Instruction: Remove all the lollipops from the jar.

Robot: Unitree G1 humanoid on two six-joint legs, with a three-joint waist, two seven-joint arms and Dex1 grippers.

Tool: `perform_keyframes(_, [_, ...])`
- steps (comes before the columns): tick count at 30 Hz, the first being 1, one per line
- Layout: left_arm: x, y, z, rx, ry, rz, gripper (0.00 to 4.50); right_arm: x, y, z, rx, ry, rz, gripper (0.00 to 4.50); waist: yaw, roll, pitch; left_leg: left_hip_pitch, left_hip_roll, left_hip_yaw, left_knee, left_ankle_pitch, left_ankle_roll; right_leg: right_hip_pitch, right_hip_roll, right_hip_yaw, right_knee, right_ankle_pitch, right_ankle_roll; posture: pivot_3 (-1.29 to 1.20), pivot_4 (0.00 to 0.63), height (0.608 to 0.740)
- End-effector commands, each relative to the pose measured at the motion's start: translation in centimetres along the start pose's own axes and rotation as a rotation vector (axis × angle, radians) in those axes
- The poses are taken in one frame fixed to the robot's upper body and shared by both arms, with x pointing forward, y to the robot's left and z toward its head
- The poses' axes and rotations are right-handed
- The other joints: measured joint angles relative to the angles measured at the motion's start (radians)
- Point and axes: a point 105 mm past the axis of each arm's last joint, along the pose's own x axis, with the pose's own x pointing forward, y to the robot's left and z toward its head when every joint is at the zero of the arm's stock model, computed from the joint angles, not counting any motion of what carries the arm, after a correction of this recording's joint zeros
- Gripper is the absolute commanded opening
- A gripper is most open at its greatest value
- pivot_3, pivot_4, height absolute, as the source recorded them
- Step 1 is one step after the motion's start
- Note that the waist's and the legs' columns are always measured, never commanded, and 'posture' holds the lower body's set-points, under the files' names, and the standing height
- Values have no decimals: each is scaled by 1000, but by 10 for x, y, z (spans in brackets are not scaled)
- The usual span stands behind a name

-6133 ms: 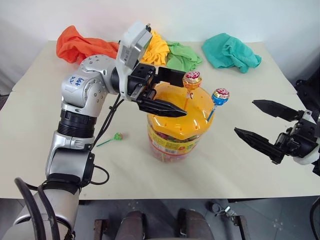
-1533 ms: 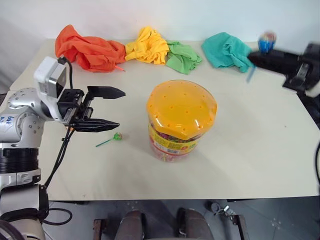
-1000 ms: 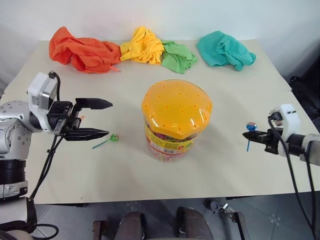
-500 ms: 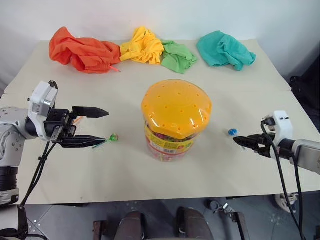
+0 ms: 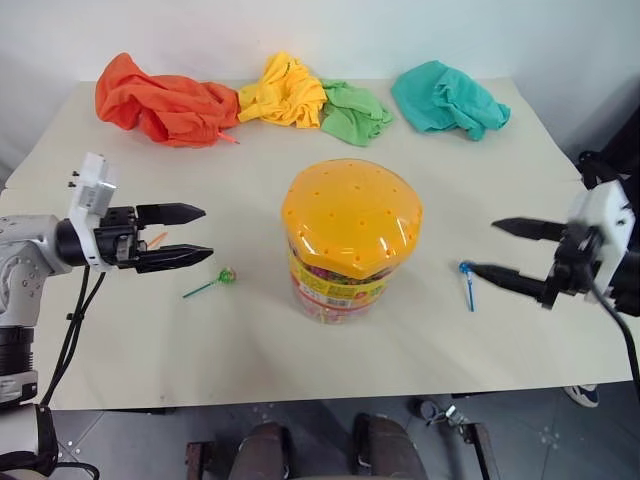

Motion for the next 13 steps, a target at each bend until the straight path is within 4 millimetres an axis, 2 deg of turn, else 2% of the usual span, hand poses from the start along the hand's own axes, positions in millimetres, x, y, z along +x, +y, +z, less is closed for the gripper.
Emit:
perform_keyframes(1, [-30,-2,-3,42,14,73,4500,-8,0,5,-138,19,90,4469,-3,1,0,0,0,1,0,0,0,0,0,0,0,0,0,0,150,740])
perform_keyframes(4, [-50,-11,-12,34,19,100,4500,-7,-2,-4,-182,46,138,4469,-3,1,0,1,1,1,0,0,0,0,0,0,0,0,0,0,150,740])
perform_keyframes(9, [-66,-17,-16,12,-3,155,4500,1,-15,-6,-177,18,118,4469,6,1,1,1,1,1,1,0,0,0,-1,1,1,0,0,0,150,740])
perform_keyframes(13, [-76,-26,-17,25,-61,183,4500,5,-17,-7,-174,10,126,4469,1,1,1,1,2,1,1,0,0,0,-1,1,1,0,0,0,150,740])
